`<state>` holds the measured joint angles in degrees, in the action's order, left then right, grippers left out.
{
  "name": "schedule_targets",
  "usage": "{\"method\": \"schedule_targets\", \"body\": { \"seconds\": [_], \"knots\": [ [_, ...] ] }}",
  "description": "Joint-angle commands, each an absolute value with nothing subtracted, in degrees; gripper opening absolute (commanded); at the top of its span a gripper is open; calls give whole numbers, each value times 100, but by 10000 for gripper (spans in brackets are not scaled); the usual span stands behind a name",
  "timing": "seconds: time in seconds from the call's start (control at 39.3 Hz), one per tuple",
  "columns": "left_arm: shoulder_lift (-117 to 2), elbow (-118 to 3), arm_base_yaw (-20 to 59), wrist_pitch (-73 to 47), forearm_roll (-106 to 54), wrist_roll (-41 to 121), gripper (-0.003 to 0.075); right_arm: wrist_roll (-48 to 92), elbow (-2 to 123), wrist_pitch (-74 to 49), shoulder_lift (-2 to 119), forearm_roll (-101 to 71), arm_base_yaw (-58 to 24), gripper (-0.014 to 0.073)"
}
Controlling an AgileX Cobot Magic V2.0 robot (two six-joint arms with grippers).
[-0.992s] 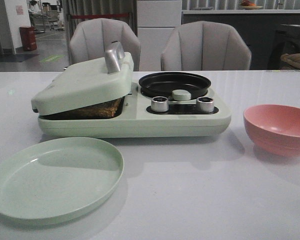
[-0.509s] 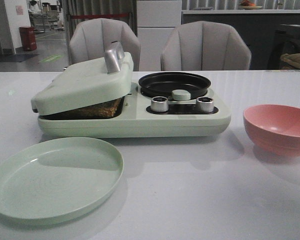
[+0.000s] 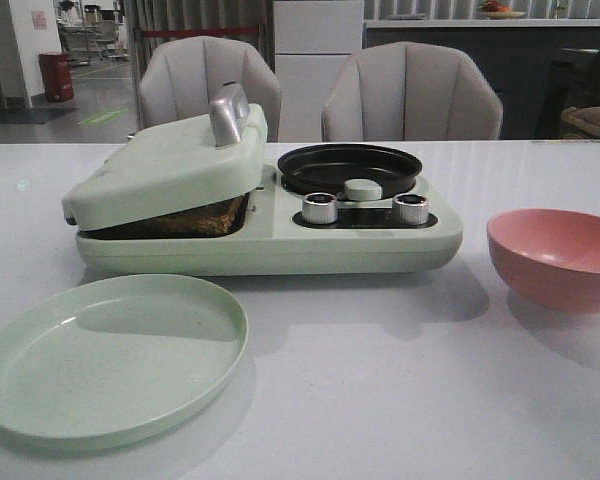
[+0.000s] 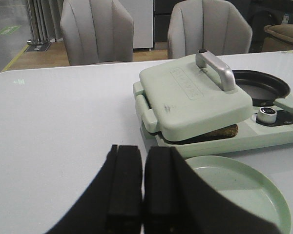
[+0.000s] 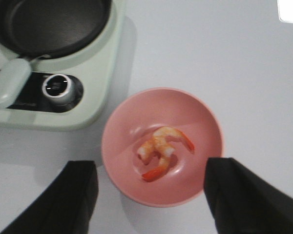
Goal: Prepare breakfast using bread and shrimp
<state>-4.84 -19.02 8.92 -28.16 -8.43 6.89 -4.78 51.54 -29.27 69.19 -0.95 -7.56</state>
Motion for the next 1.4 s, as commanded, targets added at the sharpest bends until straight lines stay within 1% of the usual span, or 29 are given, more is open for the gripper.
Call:
{"method": "schedule_targets", "body": {
  "seconds": [0.0, 0.2, 0.36, 0.51, 0.79, 0.84, 0.89, 0.94, 0.97, 1.02, 1.07, 1.12, 1.37],
  "knots": [
    [-551, -2063, 928, -2343, -916, 633, 114, -425, 5538, -2799, 7158, -88, -449, 561],
    [-551, -2063, 928, -2285, -916, 633, 114, -352, 5817, -2917, 7862, -483, 242, 561],
    [-551, -2063, 928, -2286, -916, 633, 114, 361, 6067, -3072, 8435, -1225, 587, 561],
    [-551, -2063, 928, -2286, -916, 633, 114, 829, 6262, -3172, 9000, -1577, 677, 561],
    [-551, -2063, 928, -2286, -916, 633, 114, 841, 6536, -3154, 9885, -1622, 671, 557],
    [-551, -2063, 928, -2286, -916, 633, 114, 841, 6599, -3190, 10034, -1634, 671, 528],
    [-551, -2063, 928, -2286, -916, 633, 114, 841, 6664, -3228, 10158, -1667, 671, 470],
    [-551, -2063, 928, -2286, -916, 633, 114, 841, 6707, -3234, 10226, -1755, 671, 377],
    [-551, -2063, 928, -2286, -916, 633, 114, 841, 6729, -3242, 10253, -1790, 671, 352],
    [-551, -2063, 928, -2286, -916, 633, 114, 841, 6769, -3247, 10267, -1862, 671, 255],
    [-551, -2063, 928, -2286, -916, 633, 114, 841, 6797, -3234, 10261, -1945, 671, 184],
    [-551, -2063, 928, -2286, -916, 633, 114, 841, 6886, -3282, 10253, -1969, 671, 131],
    [-551, -2063, 928, -2286, -916, 633, 114, 1090, 7791, -3790, 10123, -2030, 660, 142]
  ]
}}
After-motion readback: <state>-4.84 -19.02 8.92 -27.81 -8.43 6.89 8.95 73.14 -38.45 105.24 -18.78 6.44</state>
